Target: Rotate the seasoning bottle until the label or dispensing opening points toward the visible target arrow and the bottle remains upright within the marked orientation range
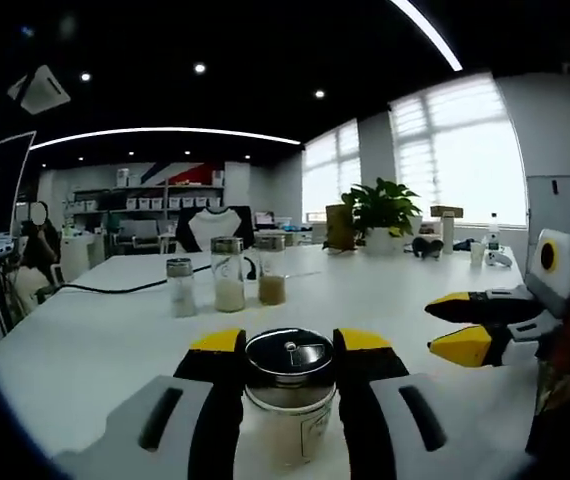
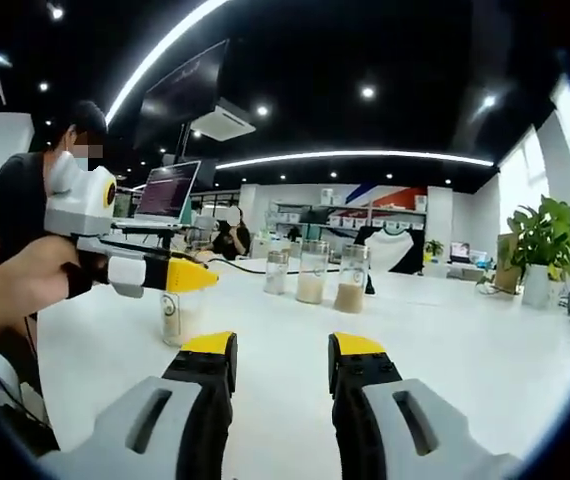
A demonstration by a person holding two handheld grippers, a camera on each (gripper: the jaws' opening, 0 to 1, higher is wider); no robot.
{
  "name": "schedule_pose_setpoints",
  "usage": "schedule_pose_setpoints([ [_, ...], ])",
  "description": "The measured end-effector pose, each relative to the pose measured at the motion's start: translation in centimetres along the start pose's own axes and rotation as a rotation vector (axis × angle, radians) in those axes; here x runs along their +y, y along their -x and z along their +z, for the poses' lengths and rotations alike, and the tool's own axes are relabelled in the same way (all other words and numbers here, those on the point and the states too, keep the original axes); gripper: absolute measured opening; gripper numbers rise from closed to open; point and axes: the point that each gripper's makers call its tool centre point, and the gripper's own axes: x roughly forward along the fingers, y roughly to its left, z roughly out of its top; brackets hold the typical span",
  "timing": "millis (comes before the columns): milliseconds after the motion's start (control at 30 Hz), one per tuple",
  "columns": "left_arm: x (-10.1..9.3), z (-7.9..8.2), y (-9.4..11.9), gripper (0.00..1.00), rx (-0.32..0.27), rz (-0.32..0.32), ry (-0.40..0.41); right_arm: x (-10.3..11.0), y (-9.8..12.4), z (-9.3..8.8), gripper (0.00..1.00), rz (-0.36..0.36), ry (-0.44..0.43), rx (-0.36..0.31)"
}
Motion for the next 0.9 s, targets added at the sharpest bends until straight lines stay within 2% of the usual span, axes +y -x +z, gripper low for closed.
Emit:
schedule_pose_setpoints([
  [133,0.0,0.1,0.1,0.36,-0.006,-0.006,-0.007,0.1,-0.2,0.0,0.35,0.005,-0.003,0.002],
  [267,-0.2,0.3,0.3,0.36,-0.009,-0.030,-0.066,0.0,-0.2,0.2,0.35,-0.001,0.013,-0.001],
  [400,-0.1,0.3,0.9,0.37,-0.010,-0.038,-0.056,-0.1,-0.4,0.2,0.36,-0.003,0.005,-0.002],
  [467,0.0,0.5,1.2,0.37,-0.014,-0.034,-0.061,0.0,-0.5,0.1,0.36,0.000,-0.001,-0.001],
  [533,0.5,0.5,1.4,0.37,-0.012,0.003,-0.082,0.1,-0.6,-0.1,0.36,0.003,-0.007,0.003],
  [600,0.7,0.3,1.6,0.37,-0.006,0.015,-0.089,0.2,-0.6,-0.1,0.37,0.003,-0.008,0.003],
  [900,1.2,-0.1,2.2,0.36,-0.051,0.072,0.019,0.3,-0.7,-0.4,0.37,0.011,-0.021,0.005],
])
